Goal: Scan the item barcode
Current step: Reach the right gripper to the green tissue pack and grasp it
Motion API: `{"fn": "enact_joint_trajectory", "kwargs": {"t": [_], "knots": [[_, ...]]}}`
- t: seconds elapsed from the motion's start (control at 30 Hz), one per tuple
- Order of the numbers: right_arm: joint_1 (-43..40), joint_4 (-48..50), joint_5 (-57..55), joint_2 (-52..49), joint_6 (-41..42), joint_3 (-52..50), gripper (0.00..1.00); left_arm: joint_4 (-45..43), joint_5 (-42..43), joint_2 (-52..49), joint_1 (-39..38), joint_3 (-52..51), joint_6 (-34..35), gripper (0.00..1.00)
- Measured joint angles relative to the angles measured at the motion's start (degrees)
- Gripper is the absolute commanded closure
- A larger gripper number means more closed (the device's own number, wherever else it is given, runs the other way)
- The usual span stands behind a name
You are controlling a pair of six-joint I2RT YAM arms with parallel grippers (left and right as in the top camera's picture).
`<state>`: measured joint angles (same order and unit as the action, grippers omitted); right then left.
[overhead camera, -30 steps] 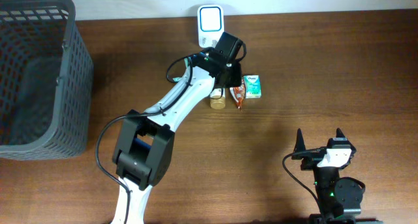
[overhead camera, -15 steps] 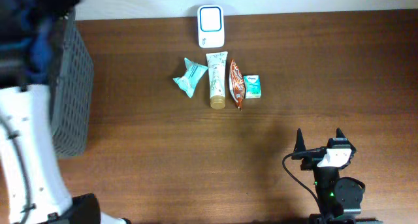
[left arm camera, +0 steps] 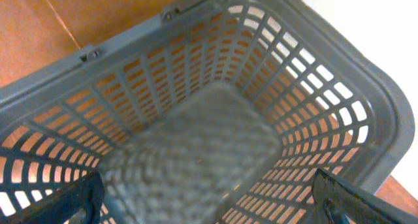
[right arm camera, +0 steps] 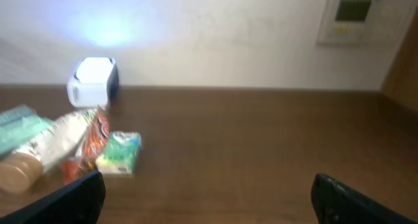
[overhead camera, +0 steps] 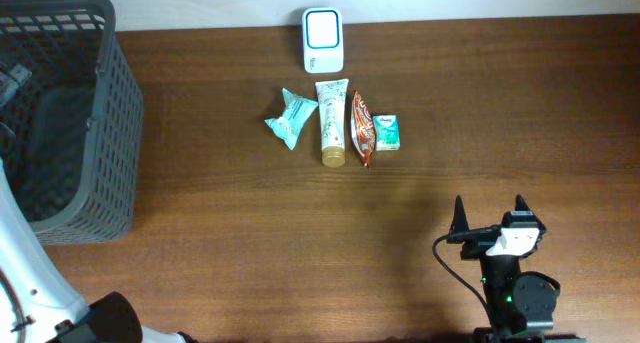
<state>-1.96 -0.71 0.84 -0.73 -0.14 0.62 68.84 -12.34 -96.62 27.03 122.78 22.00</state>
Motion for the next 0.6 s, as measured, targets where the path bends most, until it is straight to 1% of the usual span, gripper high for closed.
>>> {"fn": "enact_joint_trajectory", "kwargs": {"t": [0.03,0.07,0.13,0.2,0.23,0.27,0.37,0.43,0.47,0.5,0.53,0.57,0.6], "knots": [[0.0,3.41,3.08,0.0,2.38,0.0,0.01,0.63,-0.07,0.0,0.0,0.0,0.0,0.01],[0.0,4.7,5.64,0.07,4.42,0.0,0.01,1.25,-0.15,0.0,0.0,0.0,0.0,0.01],[0.0,7.37,17.4,0.04,12.0,0.0,0.01,2.64,-0.17,0.0,0.0,0.0,0.0,0.01],[0.0,11.85,23.23,-0.11,15.54,0.0,0.01,3.78,-0.2,0.0,0.0,0.0,0.0,0.01],[0.0,17.46,27.08,-0.04,17.64,0.0,0.01,4.39,-0.17,0.0,0.0,0.0,0.0,0.01],[0.0,21.07,28.83,-0.11,18.71,0.0,0.01,4.44,-0.15,0.0,0.0,0.0,0.0,0.01],[0.0,35.45,30.75,0.04,20.55,0.28,0.01,4.5,-0.15,0.0,0.0,0.0,0.0,0.01],[0.0,34.97,28.28,-0.07,21.14,2.47,0.01,4.55,-0.2,0.0,0.0,0.0,0.0,0.01],[0.0,32.17,27.69,-0.2,20.85,4.15,0.01,4.48,-0.2,0.0,0.0,0.0,0.0,0.01],[0.0,28.89,26.25,-2.16,19.37,9.18,0.01,4.63,-0.22,0.0,0.0,0.0,0.0,0.01],[0.0,27.98,25.81,-3.02,18.75,11.67,0.01,4.66,-0.26,0.0,0.0,0.0,0.0,0.01],[0.0,24.11,25.53,-4.42,17.64,14.67,0.01,4.48,-0.37,0.0,0.0,0.0,0.0,0.01],[0.0,21.22,25.31,-8.28,16.02,19.23,0.01,4.5,-0.35,-0.02,0.0,0.0,0.0,0.01]]}}
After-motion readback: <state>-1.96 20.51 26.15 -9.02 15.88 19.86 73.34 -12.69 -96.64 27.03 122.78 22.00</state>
